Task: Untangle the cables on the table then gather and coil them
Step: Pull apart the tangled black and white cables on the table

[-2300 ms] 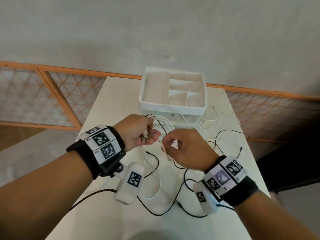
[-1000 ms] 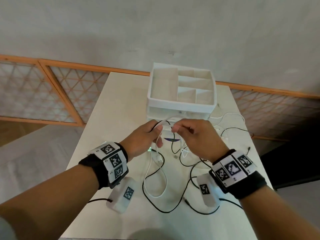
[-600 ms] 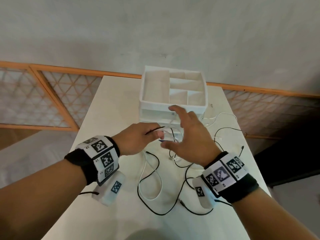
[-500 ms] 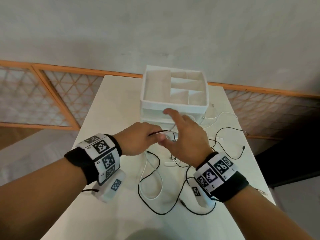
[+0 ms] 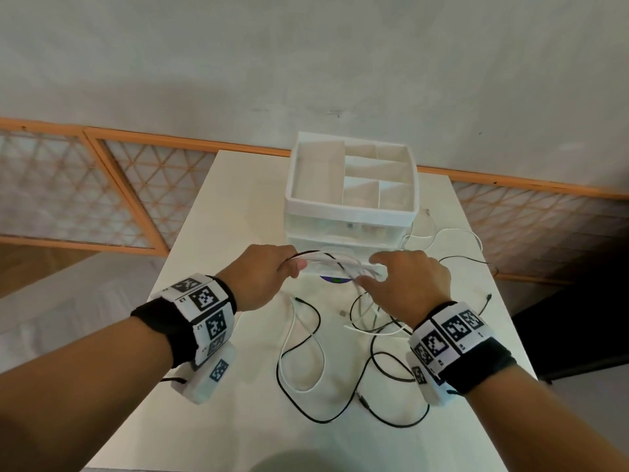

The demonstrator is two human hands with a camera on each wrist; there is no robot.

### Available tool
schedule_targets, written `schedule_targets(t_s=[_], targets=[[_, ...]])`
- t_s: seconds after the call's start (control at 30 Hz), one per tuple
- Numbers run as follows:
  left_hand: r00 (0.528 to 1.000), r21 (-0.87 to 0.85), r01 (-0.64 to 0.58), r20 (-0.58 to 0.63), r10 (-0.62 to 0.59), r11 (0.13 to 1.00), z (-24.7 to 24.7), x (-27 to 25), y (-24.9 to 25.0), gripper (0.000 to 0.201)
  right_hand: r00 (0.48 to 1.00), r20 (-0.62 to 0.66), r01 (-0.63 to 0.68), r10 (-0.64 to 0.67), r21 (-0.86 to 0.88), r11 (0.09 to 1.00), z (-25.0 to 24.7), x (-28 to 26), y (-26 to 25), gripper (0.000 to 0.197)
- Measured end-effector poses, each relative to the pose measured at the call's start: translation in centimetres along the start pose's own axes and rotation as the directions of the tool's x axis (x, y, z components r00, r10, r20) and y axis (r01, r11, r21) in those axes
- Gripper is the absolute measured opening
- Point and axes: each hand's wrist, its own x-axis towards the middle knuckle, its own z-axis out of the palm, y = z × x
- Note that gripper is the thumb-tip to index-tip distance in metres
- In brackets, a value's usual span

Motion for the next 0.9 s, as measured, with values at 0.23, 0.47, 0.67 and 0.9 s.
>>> schedule_targets(t_s=[0.23, 0.47, 0.67, 0.9], targets=[[0.979, 0.067, -0.202, 0.028, 0.2, 0.977, -0.5, 0.4, 3.1, 0.038, 0.958, 0.183, 0.152, -0.221, 0.332, 0.931, 1.4, 0.0, -1.3, 0.031], [0.994, 0.393, 0.084, 0.031, -0.105, 0.915, -1.2, -0.8, -0.7, 0.054, 0.988, 0.042, -0.15, 0.148, 0.048, 0.987, 1.4, 2.9, 7.4, 0.026], [0.929, 0.505, 0.254, 0.109, -0.353, 0.825, 1.0, -0.6, -0.5, 0.045, 0.885, -0.358, -0.168, 0.296, 0.348, 0.922, -1.4, 6.0, 8.8, 0.018], [0.838, 0.023, 0.493, 0.254, -0.482, 0.87, 2.8, -0.3, -0.7, 0.026, 0.98, 0.118, -0.191, 0.158, 0.381, 0.904, 4.0, 2.8, 8.7, 0.092]])
